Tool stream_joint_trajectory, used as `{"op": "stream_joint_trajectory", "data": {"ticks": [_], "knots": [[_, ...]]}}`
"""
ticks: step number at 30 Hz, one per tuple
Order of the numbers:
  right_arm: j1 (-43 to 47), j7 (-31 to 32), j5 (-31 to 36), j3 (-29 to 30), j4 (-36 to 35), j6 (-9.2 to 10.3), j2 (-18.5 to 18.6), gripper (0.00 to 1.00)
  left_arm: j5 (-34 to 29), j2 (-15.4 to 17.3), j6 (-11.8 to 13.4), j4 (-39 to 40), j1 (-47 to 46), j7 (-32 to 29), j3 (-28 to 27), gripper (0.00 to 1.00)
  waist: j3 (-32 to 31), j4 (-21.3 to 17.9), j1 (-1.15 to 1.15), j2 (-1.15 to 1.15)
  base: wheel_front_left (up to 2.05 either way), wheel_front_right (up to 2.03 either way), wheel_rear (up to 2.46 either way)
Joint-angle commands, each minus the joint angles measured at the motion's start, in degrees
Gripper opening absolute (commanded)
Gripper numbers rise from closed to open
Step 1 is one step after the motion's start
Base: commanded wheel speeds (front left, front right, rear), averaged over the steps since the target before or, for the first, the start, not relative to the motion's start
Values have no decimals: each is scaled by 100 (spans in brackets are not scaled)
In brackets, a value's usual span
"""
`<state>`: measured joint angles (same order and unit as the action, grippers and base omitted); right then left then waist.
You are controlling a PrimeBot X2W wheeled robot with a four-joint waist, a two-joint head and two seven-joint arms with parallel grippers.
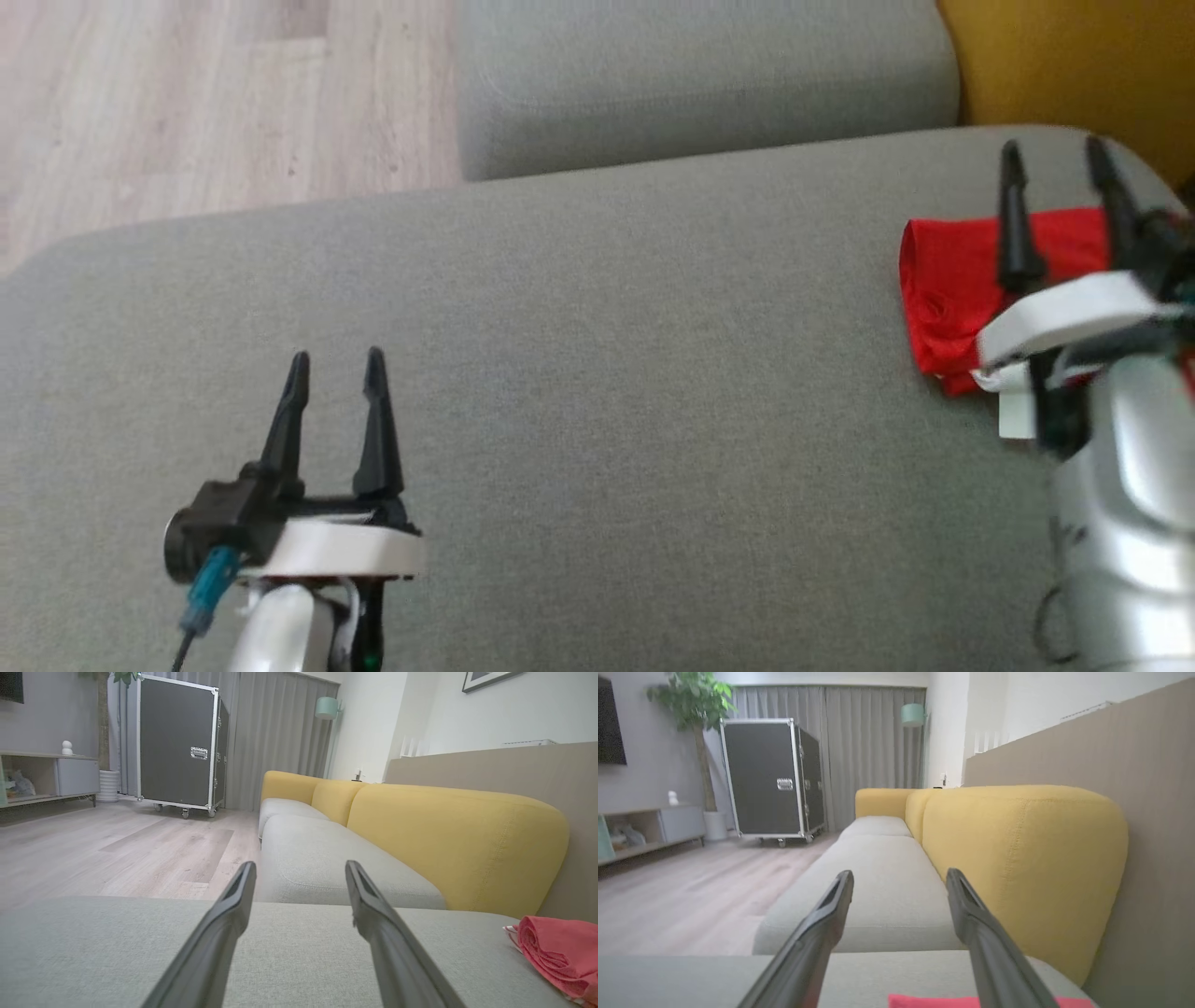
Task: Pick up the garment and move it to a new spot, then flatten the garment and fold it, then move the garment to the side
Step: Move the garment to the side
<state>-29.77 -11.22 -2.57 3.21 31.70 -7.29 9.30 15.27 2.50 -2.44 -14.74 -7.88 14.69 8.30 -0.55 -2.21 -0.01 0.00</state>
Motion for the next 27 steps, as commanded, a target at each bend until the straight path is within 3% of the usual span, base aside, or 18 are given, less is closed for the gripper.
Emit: {"op": "stream_joint_trajectory", "data": {"ticks": [1,6,13,19,27], "knots": [[-78,-87,-115,-35,-263,-20,-152,100,64,38,22,162,-147,31,-251,100,-74,50,1,0,0,0,0],[449,-277,-476,59,-672,-20,-585,100,62,38,24,134,50,31,-364,100,-155,100,1,0,0,0,0],[1399,-373,-1340,-379,-840,-20,-640,100,252,38,-111,127,268,31,-365,100,-169,179,1,0,0,0,0],[1953,-376,-1323,-482,-1131,-20,-641,100,302,38,-153,106,366,31,-399,100,-142,218,1,0,0,0,0],[2034,-377,-1065,-539,-1403,-20,-642,100,365,38,-119,95,401,31,-402,100,-146,250,1,0,0,0,0]]}}
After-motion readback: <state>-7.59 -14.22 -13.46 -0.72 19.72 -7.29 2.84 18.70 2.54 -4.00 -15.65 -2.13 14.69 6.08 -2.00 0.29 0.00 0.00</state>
